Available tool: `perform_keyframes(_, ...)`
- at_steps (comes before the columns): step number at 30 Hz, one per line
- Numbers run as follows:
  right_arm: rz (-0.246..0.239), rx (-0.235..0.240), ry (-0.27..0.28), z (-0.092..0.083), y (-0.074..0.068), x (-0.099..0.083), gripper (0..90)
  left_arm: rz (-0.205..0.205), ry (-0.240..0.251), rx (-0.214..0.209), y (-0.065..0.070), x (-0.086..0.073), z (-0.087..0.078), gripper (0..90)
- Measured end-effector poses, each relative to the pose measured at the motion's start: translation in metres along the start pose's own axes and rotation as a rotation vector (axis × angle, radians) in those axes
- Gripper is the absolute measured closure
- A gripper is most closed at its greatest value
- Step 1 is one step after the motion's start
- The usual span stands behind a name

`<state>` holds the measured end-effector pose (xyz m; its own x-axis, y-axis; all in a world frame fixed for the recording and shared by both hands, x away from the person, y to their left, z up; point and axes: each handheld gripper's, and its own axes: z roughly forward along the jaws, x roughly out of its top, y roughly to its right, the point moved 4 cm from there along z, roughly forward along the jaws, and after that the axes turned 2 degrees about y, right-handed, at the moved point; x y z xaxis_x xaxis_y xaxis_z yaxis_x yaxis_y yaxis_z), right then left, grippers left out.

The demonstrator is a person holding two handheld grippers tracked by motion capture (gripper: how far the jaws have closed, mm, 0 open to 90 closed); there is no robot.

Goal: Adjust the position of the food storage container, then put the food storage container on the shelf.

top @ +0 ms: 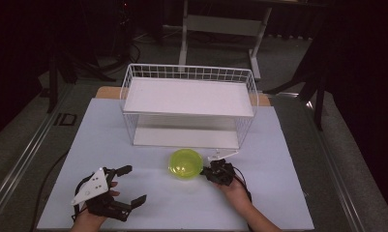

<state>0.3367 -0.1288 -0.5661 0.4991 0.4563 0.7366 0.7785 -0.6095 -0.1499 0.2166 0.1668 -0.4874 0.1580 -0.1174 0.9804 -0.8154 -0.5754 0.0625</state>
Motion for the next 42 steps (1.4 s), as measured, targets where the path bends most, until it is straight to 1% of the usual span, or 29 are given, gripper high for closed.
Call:
perform_keyframes(3,-0.008,0.009,0.0,0.004,-0.004,0.003,89.9,-0.001,-0.001,-0.002,0.0,0.0,0.001,1.4)
perform_keyframes(7,0.001,0.019,0.002,0.007,-0.007,0.004,89.9,-0.001,-0.001,-0.002,0.0,0.0,0.0,1.4)
perform_keyframes(12,-0.006,0.031,-0.004,0.013,-0.012,0.008,89.8,-0.005,-0.003,-0.006,0.0,0.0,0.001,1.4)
perform_keyframes(14,-0.011,0.027,-0.001,0.013,-0.012,0.008,89.8,-0.004,-0.003,-0.007,0.001,0.0,0.001,1.4)
perform_keyframes(15,-0.02,0.016,0.002,0.012,-0.012,0.008,87.3,-0.005,-0.003,-0.008,0.0,0.0,0.001,1.4)
perform_keyframes(16,-0.02,0.016,0.002,0.012,-0.012,0.008,87.3,-0.005,-0.003,-0.008,0.0,0.0,0.001,1.4)
perform_keyframes(17,-0.022,0.006,0.009,0.01,-0.011,0.008,85.6,-0.005,-0.003,-0.007,0.0,0.0,0.001,1.4)
perform_keyframes(19,-0.014,-0.006,0.029,-0.001,-0.005,0.006,76.3,-0.005,-0.007,-0.008,0.0,-0.001,0.001,1.4)
perform_keyframes(20,-0.014,-0.006,0.029,-0.001,-0.005,0.006,76.3,-0.004,-0.006,-0.008,0.0,-0.001,0.001,1.4)
perform_keyframes(21,-0.031,-0.024,0.041,-0.011,-0.002,0.005,67.7,-0.005,-0.006,-0.009,0.0,-0.001,0.001,1.4)
perform_keyframes(22,-0.043,-0.023,0.052,-0.018,-0.002,0.005,61.0,-0.004,-0.008,-0.011,0.0,-0.001,0.002,1.4)
perform_keyframes(23,-0.043,-0.023,0.052,-0.018,-0.002,0.005,61.0,-0.004,-0.008,-0.011,0.0,-0.001,0.002,1.4)
perform_keyframes(24,-0.047,-0.018,0.069,-0.024,-0.003,0.005,54.2,-0.002,-0.011,-0.013,0.001,-0.001,0.003,1.4)
perform_keyframes(25,-0.053,-0.005,0.103,-0.038,-0.006,0.004,37.5,-0.004,-0.015,-0.015,0.001,-0.002,0.003,1.4)
perform_keyframes(26,-0.053,-0.005,0.103,-0.038,-0.006,0.004,37.5,-0.005,-0.017,-0.016,0.001,-0.002,0.004,1.4)
perform_keyframes(27,-0.041,0.027,0.117,-0.044,-0.008,0.004,30.4,-0.005,-0.02,-0.015,0.001,-0.002,0.005,1.4)
perform_keyframes(28,-0.061,0.053,0.142,-0.055,-0.013,0.003,23.1,-0.004,-0.022,-0.016,0.001,-0.002,0.006,1.4)
perform_keyframes(29,-0.061,0.053,0.142,-0.055,-0.013,0.003,23.1,-0.004,-0.022,-0.016,0.001,-0.002,0.006,1.4)
perform_keyframes(30,-0.074,0.047,0.149,-0.06,-0.016,0.003,20.6,-0.005,-0.021,-0.016,0.001,-0.002,0.006,1.4)
perform_keyframes(31,-0.101,0.04,0.15,-0.064,-0.02,0.003,17.7,-0.007,-0.022,-0.019,0.001,-0.002,0.007,1.4)
perform_keyframes(32,-0.134,0.029,0.154,-0.068,-0.024,0.003,17.7,-0.005,-0.024,-0.023,0.001,-0.002,0.007,1.4)
perform_keyframes(34,-0.171,0.011,0.156,-0.073,-0.032,0.003,16.8,-0.008,-0.028,-0.031,0.002,0.0,0.008,1.4)
perform_keyframes(35,-0.172,0.008,0.173,-0.076,-0.035,0.004,15.0,-0.008,-0.03,-0.038,0.002,0.001,0.009,1.4)
perform_keyframes(36,-0.161,0.023,0.184,-0.078,-0.037,0.005,14.8,-0.004,-0.027,-0.04,0.003,0.003,0.01,1.4)
perform_keyframes(37,-0.157,0.034,0.178,-0.08,-0.039,0.007,14.6,-0.004,-0.028,-0.045,0.004,0.004,0.011,1.4)
perform_keyframes(38,-0.167,0.031,0.218,-0.085,-0.043,0.011,16.0,-0.009,-0.035,-0.055,0.005,0.005,0.012,1.4)
perform_keyframes(39,-0.167,0.031,0.218,-0.085,-0.043,0.011,16.0,-0.009,-0.041,-0.062,0.005,0.007,0.014,1.4)
perform_keyframes(41,-0.161,0.047,0.281,-0.09,-0.047,0.016,19.5,0.004,-0.061,-0.062,0.004,0.011,0.018,1.4)
perform_keyframes(42,-0.141,0.07,0.265,-0.092,-0.048,0.02,19.4,0.014,-0.065,-0.06,0.003,0.013,0.019,1.4)
